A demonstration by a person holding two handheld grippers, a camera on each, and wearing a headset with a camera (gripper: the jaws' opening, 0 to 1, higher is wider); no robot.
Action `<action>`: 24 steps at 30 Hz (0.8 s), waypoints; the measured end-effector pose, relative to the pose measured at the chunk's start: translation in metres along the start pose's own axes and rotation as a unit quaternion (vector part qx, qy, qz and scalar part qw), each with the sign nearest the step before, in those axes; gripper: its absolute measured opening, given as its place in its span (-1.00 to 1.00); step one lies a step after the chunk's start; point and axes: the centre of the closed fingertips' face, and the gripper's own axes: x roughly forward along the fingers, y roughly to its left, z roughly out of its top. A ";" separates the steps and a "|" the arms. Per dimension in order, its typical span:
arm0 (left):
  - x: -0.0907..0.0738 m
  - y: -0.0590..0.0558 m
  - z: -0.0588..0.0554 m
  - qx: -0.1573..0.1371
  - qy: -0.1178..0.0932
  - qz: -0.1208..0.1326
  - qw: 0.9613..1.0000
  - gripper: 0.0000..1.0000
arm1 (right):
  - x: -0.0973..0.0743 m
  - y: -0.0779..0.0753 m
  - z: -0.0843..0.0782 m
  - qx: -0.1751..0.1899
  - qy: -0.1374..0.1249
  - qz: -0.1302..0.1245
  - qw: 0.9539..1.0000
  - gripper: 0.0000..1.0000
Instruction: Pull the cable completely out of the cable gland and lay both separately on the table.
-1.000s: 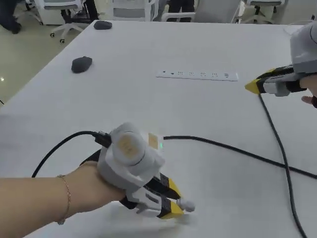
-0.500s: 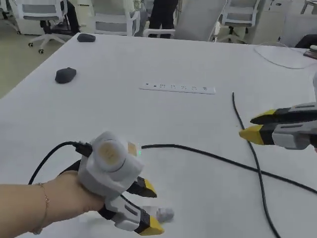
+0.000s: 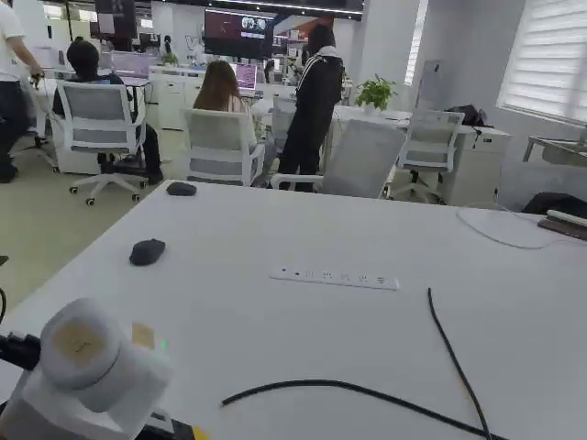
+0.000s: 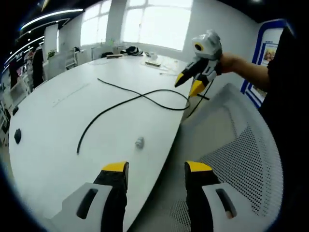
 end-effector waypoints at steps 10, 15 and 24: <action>-0.048 0.006 -0.002 -0.096 -0.104 0.080 0.987 0.02 | 0.000 0.035 -0.023 0.088 -0.013 0.015 0.996 0.10; -0.060 0.020 -0.016 -0.105 -0.118 0.134 0.978 0.07 | -0.001 0.030 -0.022 0.119 -0.040 -0.010 0.992 0.12; -0.068 0.024 -0.027 -0.143 -0.125 0.153 0.970 0.12 | 0.004 0.030 -0.020 0.120 -0.034 0.000 0.992 0.13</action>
